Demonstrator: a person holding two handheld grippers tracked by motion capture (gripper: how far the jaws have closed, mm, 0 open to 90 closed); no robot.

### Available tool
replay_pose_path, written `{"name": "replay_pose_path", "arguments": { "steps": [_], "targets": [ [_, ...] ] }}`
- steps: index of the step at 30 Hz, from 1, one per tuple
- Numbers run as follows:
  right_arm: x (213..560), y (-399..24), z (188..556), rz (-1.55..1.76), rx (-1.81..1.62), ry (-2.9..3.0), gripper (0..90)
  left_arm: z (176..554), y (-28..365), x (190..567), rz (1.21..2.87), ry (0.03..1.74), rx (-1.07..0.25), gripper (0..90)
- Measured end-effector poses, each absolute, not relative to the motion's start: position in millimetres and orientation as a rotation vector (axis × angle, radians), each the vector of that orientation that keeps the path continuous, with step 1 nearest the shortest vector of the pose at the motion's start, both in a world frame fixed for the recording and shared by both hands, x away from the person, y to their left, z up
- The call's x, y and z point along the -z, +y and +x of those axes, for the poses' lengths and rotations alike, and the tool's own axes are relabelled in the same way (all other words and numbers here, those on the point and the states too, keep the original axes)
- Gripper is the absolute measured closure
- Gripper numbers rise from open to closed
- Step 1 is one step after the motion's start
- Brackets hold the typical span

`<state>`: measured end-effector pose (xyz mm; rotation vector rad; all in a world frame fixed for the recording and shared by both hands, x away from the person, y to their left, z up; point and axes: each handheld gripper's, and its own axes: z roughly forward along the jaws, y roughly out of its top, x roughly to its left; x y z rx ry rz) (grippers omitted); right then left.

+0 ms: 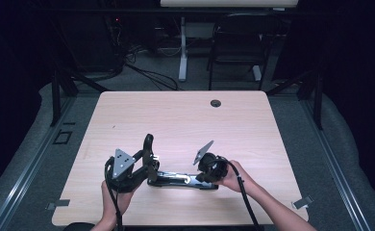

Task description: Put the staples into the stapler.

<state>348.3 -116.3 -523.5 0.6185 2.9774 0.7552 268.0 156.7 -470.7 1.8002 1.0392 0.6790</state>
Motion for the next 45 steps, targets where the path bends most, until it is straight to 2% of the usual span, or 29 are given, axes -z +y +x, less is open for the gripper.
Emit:
{"name": "replay_pose_path", "arguments": {
  "steps": [7, 15, 17, 24, 30, 37, 45],
  "targets": [
    [453, -103, 349, 0.577, -1.169, 2.717, 90.0, 269, 152, 471, 1.803, 1.040, -0.699, 61.8],
    [411, -68, 333, 0.454, -1.371, 2.527, 90.0, 267, 139, 473, 1.848, 0.999, -0.700, 59.0],
    [408, -66, 334, 0.460, -1.391, 2.521, 90.0, 267, 136, 474, 1.849, 0.996, -0.727, 59.4],
    [410, -71, 333, 0.446, -1.438, 2.498, 90.0, 270, 135, 474, 1.867, 0.983, -0.685, 57.1],
    [411, -77, 331, 0.436, -1.453, 2.501, 90.0, 276, 140, 474, 1.892, 0.970, -0.576, 52.2],
    [412, -79, 330, 0.444, -1.455, 2.499, 90.0, 283, 149, 474, 1.978, 0.917, -0.484, 34.2],
    [413, -86, 333, 0.489, -1.436, 2.488, 90.0, 295, 174, 479, 2.028, 0.934, -0.390, 21.9]
  ]
}}
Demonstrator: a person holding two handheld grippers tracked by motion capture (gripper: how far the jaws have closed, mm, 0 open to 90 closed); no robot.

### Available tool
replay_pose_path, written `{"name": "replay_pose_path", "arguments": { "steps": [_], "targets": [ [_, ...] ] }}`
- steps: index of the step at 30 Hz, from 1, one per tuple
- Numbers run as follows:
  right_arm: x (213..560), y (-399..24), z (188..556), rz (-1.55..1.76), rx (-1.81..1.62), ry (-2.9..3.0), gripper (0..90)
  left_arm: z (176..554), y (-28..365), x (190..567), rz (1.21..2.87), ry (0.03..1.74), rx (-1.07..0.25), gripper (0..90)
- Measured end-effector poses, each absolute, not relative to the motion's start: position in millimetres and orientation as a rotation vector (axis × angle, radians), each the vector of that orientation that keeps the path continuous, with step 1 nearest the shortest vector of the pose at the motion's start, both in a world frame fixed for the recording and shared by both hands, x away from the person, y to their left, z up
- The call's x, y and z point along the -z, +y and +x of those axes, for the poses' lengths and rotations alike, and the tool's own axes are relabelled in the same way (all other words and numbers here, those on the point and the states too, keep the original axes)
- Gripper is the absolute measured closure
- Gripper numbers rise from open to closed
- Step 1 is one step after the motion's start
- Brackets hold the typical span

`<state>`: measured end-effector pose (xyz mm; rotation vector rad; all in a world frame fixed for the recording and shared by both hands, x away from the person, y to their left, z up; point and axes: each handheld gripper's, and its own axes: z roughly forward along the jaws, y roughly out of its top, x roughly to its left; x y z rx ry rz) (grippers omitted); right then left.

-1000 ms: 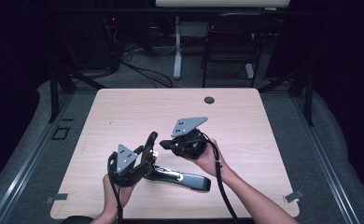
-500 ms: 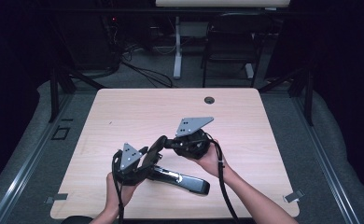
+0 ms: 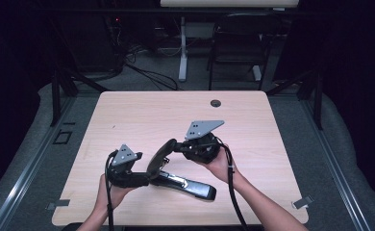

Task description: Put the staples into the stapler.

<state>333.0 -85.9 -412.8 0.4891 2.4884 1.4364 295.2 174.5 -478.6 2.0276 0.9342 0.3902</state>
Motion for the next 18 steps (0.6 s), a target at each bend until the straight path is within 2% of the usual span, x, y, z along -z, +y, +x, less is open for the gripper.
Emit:
{"name": "replay_pose_path", "arguments": {
  "steps": [6, 11, 18],
  "targets": [
    [413, -89, 335, 0.484, -1.436, 2.505, 90.0, 309, 180, 492, 2.113, 0.928, -0.274, 15.8],
    [412, -90, 334, 0.481, -1.429, 2.510, 90.0, 321, 183, 504, 2.172, 0.893, -0.205, 16.0],
    [413, -95, 339, 0.505, -1.409, 2.511, 90.0, 323, 178, 507, 2.212, 0.852, -0.202, 20.3]
  ]
}}
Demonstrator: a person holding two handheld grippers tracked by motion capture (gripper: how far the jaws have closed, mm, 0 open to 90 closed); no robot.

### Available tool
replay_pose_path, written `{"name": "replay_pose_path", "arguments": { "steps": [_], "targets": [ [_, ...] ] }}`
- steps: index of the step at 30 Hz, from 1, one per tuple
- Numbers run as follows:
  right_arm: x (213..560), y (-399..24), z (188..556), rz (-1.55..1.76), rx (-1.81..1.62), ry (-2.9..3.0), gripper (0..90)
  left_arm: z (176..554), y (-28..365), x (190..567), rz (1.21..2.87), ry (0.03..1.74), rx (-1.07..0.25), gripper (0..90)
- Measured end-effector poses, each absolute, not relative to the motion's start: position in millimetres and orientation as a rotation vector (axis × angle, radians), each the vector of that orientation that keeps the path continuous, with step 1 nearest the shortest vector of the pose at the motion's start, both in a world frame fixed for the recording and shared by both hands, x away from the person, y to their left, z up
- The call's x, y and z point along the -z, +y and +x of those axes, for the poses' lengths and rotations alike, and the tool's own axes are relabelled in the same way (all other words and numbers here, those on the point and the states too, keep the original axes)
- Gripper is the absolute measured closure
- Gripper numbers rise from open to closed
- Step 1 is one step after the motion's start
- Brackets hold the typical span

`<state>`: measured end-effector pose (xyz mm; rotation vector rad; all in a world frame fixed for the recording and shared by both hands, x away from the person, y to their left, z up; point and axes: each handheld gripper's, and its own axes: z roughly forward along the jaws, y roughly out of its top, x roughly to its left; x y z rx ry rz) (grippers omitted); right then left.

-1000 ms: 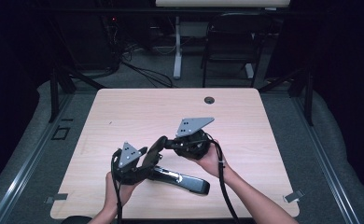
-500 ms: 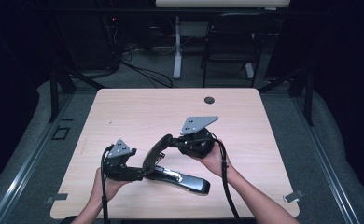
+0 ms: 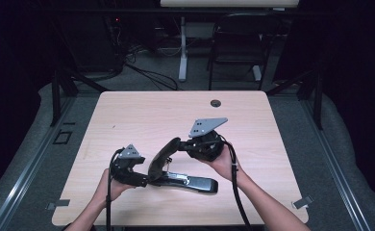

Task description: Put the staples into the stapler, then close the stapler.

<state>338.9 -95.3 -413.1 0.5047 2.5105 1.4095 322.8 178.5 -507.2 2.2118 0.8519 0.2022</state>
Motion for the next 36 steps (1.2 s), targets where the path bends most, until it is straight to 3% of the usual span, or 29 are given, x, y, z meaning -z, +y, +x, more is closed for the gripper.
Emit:
{"name": "replay_pose_path", "arguments": {
  "steps": [36],
  "targets": [
    [430, -132, 339, 0.626, -1.357, 2.525, 90.0, 323, 178, 506, 2.233, 0.892, -0.226, 15.2]
  ]
}}
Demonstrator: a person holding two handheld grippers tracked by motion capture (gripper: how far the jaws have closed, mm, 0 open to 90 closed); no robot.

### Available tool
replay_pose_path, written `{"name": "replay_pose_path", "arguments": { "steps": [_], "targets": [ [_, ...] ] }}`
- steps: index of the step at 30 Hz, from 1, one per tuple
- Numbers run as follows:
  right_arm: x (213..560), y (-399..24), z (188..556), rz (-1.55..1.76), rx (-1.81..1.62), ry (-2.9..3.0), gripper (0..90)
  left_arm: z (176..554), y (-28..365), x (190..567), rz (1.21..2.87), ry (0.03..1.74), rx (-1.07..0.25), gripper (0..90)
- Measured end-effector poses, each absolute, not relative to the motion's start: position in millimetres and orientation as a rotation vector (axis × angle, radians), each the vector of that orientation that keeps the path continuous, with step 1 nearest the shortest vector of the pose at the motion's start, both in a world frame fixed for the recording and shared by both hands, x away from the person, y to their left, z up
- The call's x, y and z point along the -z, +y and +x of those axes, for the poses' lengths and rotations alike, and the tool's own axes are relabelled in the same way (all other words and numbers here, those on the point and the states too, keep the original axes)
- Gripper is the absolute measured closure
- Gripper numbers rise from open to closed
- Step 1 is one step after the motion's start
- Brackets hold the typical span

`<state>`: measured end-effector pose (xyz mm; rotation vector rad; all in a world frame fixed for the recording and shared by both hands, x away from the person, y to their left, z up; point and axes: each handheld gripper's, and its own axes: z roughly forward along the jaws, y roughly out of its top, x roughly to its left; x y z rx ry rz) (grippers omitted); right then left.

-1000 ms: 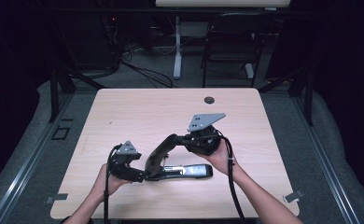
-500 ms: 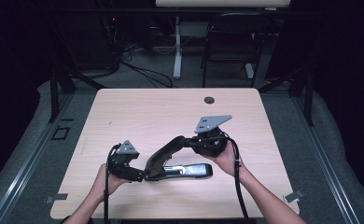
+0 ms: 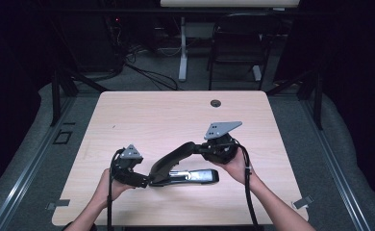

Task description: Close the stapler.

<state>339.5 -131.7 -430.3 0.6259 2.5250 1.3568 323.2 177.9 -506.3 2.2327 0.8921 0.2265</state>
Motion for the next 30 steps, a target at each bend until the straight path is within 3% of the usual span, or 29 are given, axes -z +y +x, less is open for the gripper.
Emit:
{"name": "replay_pose_path", "arguments": {
  "steps": [30],
  "targets": [
    [455, -148, 344, 0.737, -1.234, 2.582, 90.0, 331, 196, 506, 2.188, 1.065, -0.293, 10.4]
  ]
}}
